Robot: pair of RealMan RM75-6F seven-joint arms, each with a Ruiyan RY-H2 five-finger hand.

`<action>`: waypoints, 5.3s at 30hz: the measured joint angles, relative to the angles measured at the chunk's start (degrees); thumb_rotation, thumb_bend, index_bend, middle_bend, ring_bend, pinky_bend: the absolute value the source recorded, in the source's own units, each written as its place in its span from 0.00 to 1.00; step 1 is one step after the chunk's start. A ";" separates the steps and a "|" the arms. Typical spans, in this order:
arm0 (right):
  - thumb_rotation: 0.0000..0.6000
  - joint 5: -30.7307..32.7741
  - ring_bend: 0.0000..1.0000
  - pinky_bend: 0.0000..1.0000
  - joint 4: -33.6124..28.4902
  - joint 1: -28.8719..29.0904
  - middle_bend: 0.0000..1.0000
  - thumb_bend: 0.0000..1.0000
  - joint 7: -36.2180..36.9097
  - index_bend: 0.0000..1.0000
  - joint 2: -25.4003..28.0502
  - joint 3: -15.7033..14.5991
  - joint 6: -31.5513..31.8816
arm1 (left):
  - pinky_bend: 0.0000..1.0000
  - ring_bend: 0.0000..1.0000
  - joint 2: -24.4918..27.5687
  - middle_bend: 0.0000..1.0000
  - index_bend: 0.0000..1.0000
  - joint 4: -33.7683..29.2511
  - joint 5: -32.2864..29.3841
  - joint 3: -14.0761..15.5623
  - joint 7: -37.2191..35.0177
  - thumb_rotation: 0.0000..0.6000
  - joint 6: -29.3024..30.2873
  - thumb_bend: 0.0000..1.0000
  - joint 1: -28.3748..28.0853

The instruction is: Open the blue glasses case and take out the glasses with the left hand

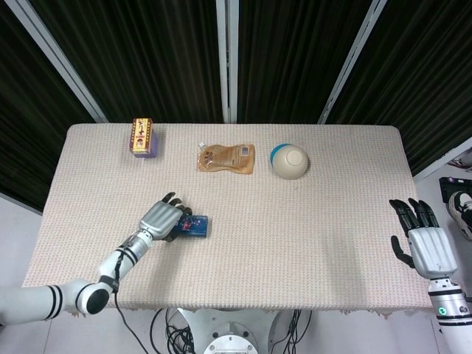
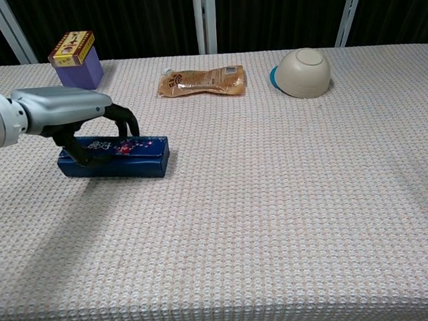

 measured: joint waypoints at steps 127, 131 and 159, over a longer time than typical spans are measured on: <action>1.00 -1.04 0.00 0.00 5.01 -2.16 0.13 0.45 6.81 0.00 -1.05 -0.22 3.18 | 0.00 0.00 -5.34 0.04 0.02 4.28 1.73 -6.48 3.16 1.00 -1.95 0.22 -2.13; 1.00 -1.08 0.00 0.00 4.75 -2.13 0.13 0.45 6.59 0.00 -0.95 -0.20 3.14 | 0.00 0.00 -4.66 0.04 0.02 3.29 -0.44 -5.35 5.83 1.00 -1.84 0.22 -2.53; 1.00 -0.46 0.00 0.00 3.88 -2.25 0.13 0.45 5.64 0.00 -0.82 -0.09 2.82 | 0.00 0.00 -1.59 0.04 0.01 4.21 -20.52 0.54 20.78 1.00 3.78 0.22 -7.99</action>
